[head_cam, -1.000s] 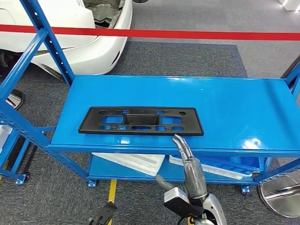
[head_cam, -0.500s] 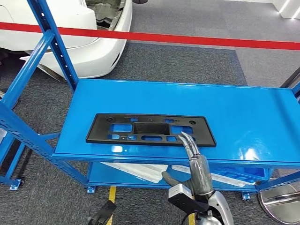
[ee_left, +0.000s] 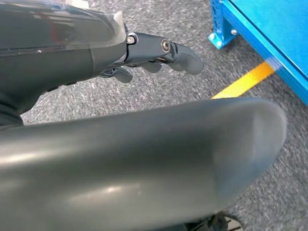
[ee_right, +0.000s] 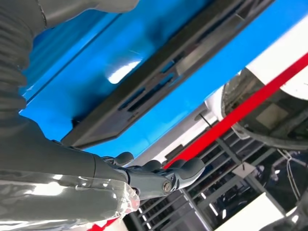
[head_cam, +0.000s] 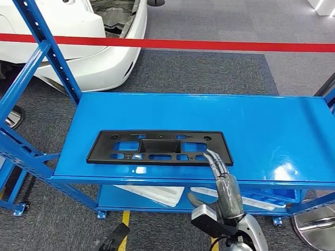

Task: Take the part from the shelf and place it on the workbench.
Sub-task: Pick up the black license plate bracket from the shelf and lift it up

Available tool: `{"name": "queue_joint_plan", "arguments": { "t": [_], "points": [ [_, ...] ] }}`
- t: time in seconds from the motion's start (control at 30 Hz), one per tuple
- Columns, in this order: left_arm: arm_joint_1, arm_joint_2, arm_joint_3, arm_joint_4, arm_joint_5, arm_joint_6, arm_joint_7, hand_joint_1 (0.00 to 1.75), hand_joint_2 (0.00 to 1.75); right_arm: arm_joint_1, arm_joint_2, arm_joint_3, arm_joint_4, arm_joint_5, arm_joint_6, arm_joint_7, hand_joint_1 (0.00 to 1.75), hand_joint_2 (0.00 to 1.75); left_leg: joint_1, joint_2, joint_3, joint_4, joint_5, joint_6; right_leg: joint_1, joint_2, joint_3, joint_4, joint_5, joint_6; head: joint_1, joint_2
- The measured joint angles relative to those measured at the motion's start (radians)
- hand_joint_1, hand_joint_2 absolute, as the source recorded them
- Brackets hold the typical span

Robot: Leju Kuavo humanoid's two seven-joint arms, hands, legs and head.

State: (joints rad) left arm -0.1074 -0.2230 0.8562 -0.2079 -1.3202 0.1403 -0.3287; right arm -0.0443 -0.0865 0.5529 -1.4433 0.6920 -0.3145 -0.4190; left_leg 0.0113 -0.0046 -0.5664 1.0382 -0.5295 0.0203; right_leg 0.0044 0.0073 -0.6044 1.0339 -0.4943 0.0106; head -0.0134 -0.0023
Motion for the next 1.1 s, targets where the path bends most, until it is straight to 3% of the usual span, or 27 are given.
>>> {"name": "queue_joint_plan", "arguments": {
  "t": [0.27,0.43,0.67,1.1],
  "points": [
    [0.001,0.000,-0.008,0.000,-0.007,0.001,0.004,0.00,0.00,0.007,-0.068,-0.036,-0.009,0.000,0.083,0.010,0.00,1.75,0.000,0.000,0.003,-0.005,0.002,-0.004,0.000,0.000,0.001,0.001,-0.001,-0.004,0.000,0.000],
    [0.000,0.000,-0.019,0.000,-0.018,0.001,0.012,0.00,0.00,-0.006,-0.138,-0.063,-0.009,0.001,0.166,0.010,0.00,1.75,-0.002,0.000,0.003,-0.005,0.002,-0.004,-0.001,-0.001,0.003,0.000,-0.001,-0.004,0.000,0.000],
    [0.000,0.000,-0.027,0.000,-0.021,0.000,0.017,0.00,0.00,-0.047,-0.211,-0.093,-0.008,0.033,0.209,0.017,0.00,1.75,-0.006,0.000,0.003,-0.005,0.002,-0.004,-0.005,-0.001,0.003,0.000,0.000,-0.004,0.001,0.000],
    [-0.012,0.000,-0.049,0.000,-0.040,-0.004,0.032,0.00,0.00,-0.206,-0.208,-0.051,0.017,0.026,0.279,-0.021,0.00,1.75,-0.006,0.000,0.004,-0.005,0.002,-0.004,-0.005,-0.001,0.003,0.001,0.000,-0.004,0.001,0.000]
  ]
}}
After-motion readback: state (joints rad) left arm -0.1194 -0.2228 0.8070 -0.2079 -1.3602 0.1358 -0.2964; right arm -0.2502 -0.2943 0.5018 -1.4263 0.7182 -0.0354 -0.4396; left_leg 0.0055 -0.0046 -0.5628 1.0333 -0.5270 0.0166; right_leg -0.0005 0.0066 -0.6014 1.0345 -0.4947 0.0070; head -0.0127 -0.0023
